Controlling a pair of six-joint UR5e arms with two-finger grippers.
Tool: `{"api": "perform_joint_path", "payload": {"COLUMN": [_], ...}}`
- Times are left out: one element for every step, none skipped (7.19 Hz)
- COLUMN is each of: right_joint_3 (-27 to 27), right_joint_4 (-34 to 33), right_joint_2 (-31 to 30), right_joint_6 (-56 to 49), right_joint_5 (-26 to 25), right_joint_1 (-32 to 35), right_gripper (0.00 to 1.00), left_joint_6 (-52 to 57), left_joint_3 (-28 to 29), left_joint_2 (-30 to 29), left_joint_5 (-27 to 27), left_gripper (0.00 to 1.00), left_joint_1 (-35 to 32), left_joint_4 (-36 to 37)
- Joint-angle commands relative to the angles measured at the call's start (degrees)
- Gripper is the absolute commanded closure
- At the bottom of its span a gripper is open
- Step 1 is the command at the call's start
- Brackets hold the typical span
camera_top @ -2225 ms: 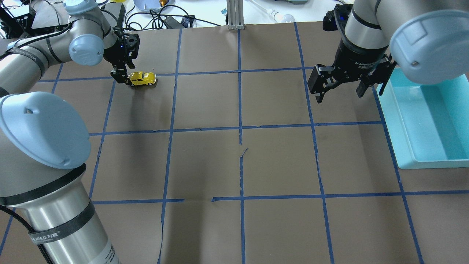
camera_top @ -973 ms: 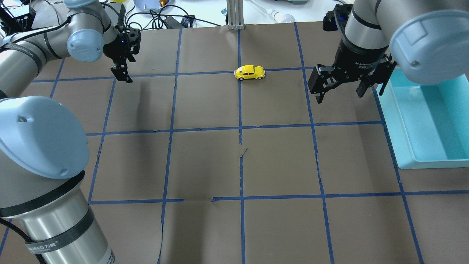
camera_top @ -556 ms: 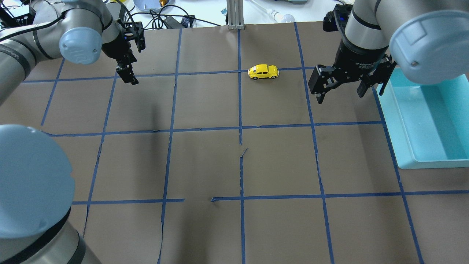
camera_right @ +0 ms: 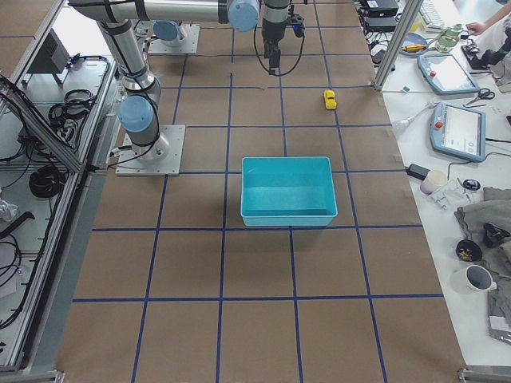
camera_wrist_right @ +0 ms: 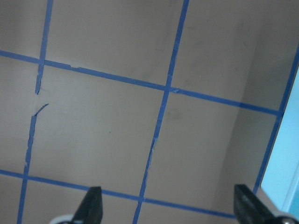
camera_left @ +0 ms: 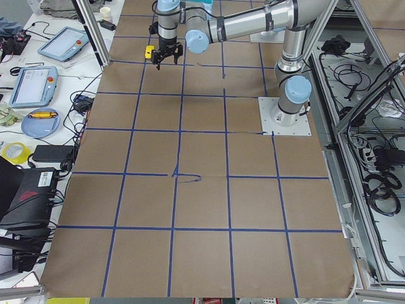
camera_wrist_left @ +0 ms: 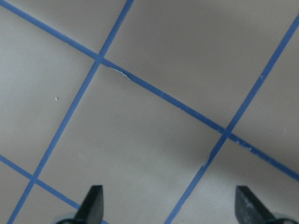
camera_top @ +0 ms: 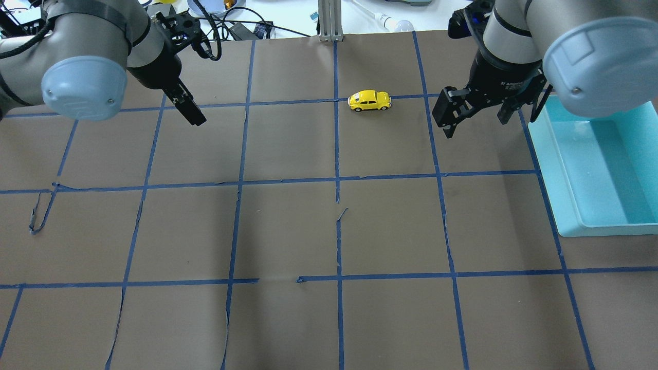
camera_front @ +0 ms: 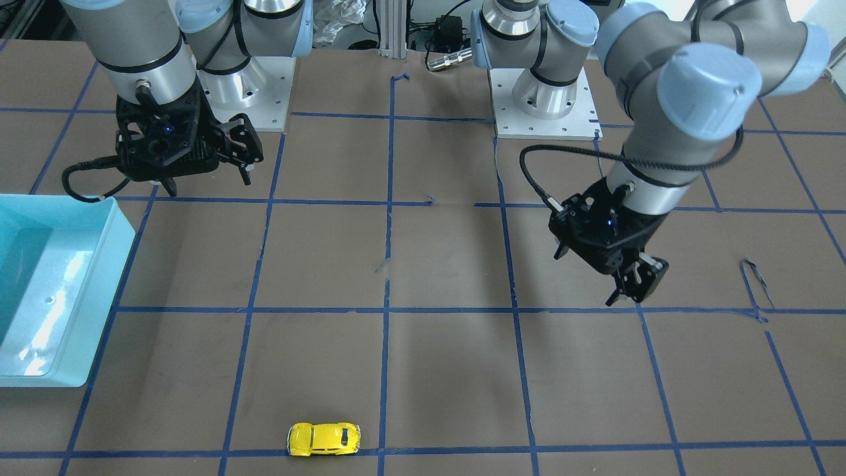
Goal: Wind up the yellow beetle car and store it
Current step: 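Raise the left arm away while the right arm reaches toward the car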
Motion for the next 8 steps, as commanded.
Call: {"api": "perform_joint_path", "payload": {"right_joint_3": [0.4,0.3,0.2,0.0,-0.1,-0.4,-2.0,-5.0], "right_joint_4": [-14.2,-19.9,-21.6,-26.0,-28.9,-30.8,-30.9,-30.8], "right_joint_2": [7.8,9.8,11.3,13.9,16.9,19.4,22.2,25.9], "right_joint_6": [-13.6,-20.3,-29.0,-36.8,-42.8,-45.9,-47.0,-48.9], "right_joint_5": [4.3,4.3,4.3,4.4,4.5,5.3,5.2,5.3], "right_joint_1": [1.3,1.8,2.0,2.0,2.2,3.8,4.7,4.9], "right_gripper": [0.00,0.00,0.00,0.00,0.00,0.00,0.00,0.00], "left_joint_6": [-17.2,-23.4,-33.9,-38.6,-40.7,-48.1,-50.0,-49.8], "left_joint_3": [-5.5,-6.4,-5.9,-3.7,1.8,6.9,8.6,8.1], "left_joint_2": [10.0,13.6,15.4,16.1,14.0,12.2,10.9,10.9], "left_joint_5": [0.1,0.0,0.2,2.1,3.8,2.3,1.6,1.2], "left_gripper": [0.00,0.00,0.00,0.00,0.00,0.00,0.00,0.00], "left_joint_1": [-2.0,-2.1,-2.1,-2.0,-1.8,-1.7,-1.8,-2.2], "left_joint_4": [-2.7,-8.4,-16.1,-19.5,-24.3,-30.9,-32.3,-32.2]}}
